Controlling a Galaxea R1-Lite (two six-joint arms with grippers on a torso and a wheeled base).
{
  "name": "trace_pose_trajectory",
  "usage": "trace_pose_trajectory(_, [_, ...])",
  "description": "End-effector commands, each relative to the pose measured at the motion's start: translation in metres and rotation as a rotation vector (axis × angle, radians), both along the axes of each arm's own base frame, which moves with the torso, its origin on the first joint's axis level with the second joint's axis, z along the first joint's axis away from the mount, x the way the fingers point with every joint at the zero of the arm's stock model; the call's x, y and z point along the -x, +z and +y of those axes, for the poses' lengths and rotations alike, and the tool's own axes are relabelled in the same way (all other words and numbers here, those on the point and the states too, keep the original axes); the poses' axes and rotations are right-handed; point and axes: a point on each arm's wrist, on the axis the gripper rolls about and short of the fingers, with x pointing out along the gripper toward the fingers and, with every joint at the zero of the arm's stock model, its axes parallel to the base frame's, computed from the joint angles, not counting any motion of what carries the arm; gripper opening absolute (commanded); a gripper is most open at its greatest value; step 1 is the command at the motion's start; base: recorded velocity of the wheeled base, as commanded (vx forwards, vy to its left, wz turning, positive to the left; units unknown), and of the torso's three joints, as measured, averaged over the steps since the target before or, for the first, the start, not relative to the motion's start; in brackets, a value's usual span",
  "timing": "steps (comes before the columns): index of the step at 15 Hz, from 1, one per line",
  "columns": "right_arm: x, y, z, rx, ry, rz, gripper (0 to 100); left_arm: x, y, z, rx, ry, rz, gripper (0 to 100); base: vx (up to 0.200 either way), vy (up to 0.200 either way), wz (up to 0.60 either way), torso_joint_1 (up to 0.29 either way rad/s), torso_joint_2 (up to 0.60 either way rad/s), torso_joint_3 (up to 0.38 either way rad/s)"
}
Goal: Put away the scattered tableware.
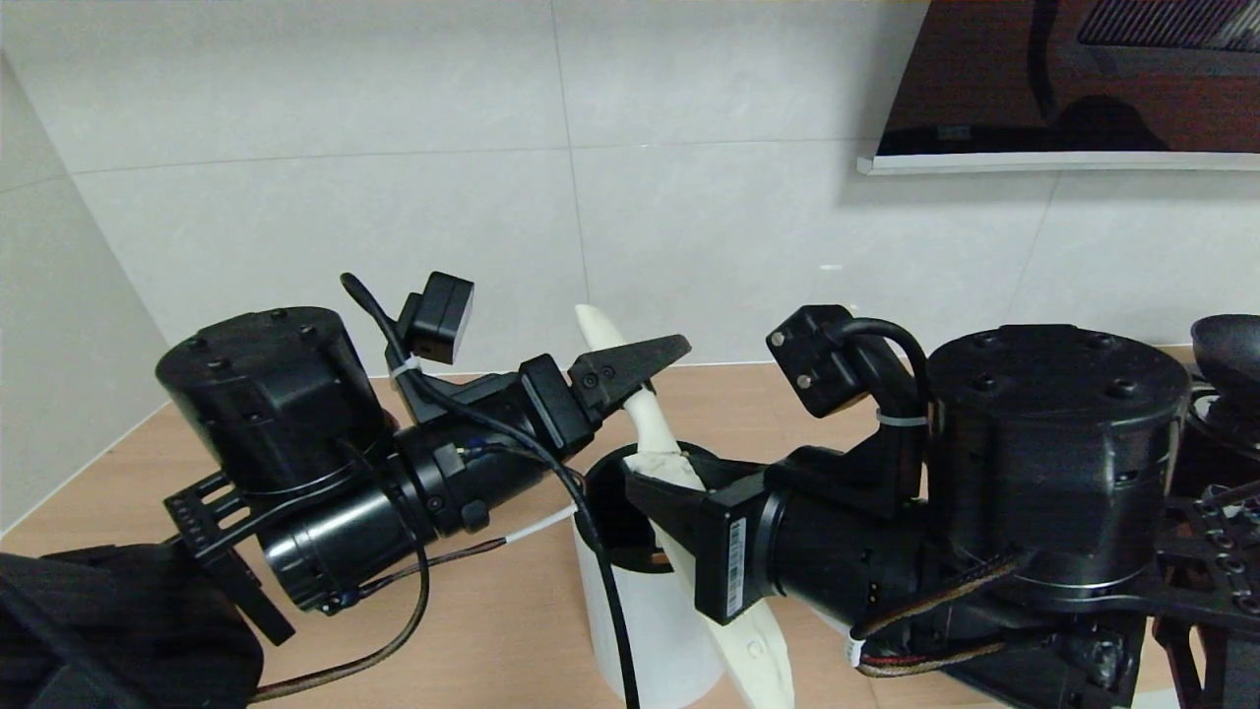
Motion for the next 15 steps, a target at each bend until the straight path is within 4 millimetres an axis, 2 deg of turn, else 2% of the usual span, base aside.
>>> trace_pose_trajectory(1, [-0.0001, -0.0014, 0.0009, 0.005, 0.001, 0.003, 0, -0.0007, -0.0028, -0.0010, -0.008, -0.001, 0.005, 100, 0.000, 0.000, 0.00, 0.000, 0.00, 0.000])
trace_pose_trajectory(4, [-0.0002, -0.0020, 0.0012, 0.007, 0.003, 0.004, 0, -0.0012, -0.0042, -0.0018, -0.012, -0.002, 0.008, 100, 0.000, 0.000, 0.00, 0.000, 0.00, 0.000])
trace_pose_trajectory(5, [-0.0002, -0.0022, 0.0011, 0.009, 0.001, 0.005, 0, -0.0012, -0.0050, -0.0019, -0.015, -0.002, 0.009, 0, 0.000, 0.000, 0.00, 0.000, 0.00, 0.000])
trace_pose_trajectory(15, [0.0002, -0.0003, -0.0007, 0.004, -0.002, 0.002, 0, -0.0001, -0.0052, -0.0033, -0.020, -0.010, 0.005, 0, 0.000, 0.000, 0.00, 0.000, 0.00, 0.000])
